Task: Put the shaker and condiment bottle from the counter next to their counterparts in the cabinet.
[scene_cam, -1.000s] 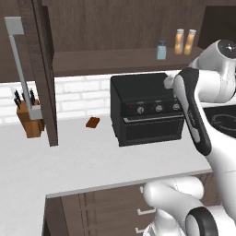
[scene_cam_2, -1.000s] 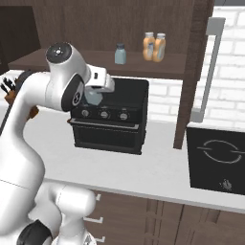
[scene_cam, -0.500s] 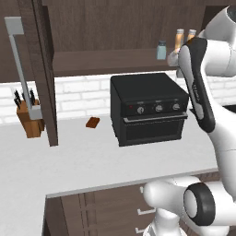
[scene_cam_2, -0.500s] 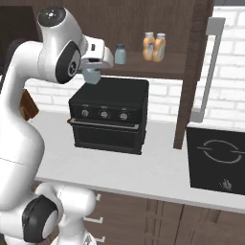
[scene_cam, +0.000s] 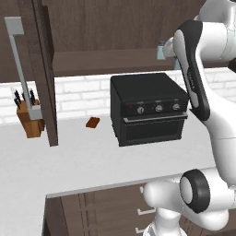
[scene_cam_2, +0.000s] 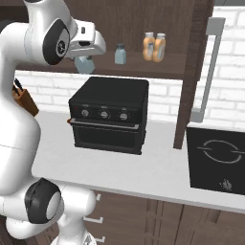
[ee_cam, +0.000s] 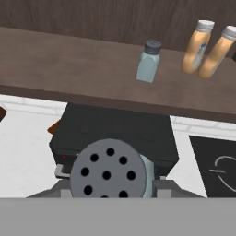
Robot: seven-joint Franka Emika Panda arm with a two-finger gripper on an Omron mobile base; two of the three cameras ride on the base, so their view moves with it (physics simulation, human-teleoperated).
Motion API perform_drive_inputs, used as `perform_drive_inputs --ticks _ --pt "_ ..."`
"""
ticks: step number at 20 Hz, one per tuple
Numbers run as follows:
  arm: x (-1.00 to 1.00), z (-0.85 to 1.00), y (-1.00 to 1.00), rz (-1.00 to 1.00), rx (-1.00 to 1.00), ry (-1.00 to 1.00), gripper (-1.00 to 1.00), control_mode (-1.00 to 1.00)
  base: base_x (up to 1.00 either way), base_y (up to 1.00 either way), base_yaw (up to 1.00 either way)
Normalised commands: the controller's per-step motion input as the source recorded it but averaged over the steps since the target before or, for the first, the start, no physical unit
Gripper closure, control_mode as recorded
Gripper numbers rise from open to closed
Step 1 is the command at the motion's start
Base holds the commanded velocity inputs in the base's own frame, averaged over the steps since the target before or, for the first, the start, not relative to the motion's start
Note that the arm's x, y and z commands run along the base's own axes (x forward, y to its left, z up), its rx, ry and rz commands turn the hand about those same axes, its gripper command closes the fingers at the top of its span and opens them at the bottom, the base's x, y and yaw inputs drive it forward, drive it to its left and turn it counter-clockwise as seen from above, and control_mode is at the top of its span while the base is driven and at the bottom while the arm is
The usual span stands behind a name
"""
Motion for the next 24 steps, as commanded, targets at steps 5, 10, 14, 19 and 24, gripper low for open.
perform_drive_inputs --ticks 5,10,14,19,24 --pt "0.16 0.0 0.22 0.01 -0.02 -0.03 1.0 -1.0 0.0 0.0 0.0" --pt "0.22 0.0 0.1 0.0 0.0 -0.08 1.0 -1.0 0.0 0.0 0.0" --pt "0.11 0.0 0.0 0.0 0.0 -0.06 1.0 -1.0 0.0 0.0 0.0" --pt "0.07 -0.01 0.01 0.0 0.0 -0.03 1.0 -1.0 0.0 0.0 0.0" --pt "0.16 0.0 0.02 0.0 0.0 0.0 1.0 -1.0 0.0 0.0 0.0"
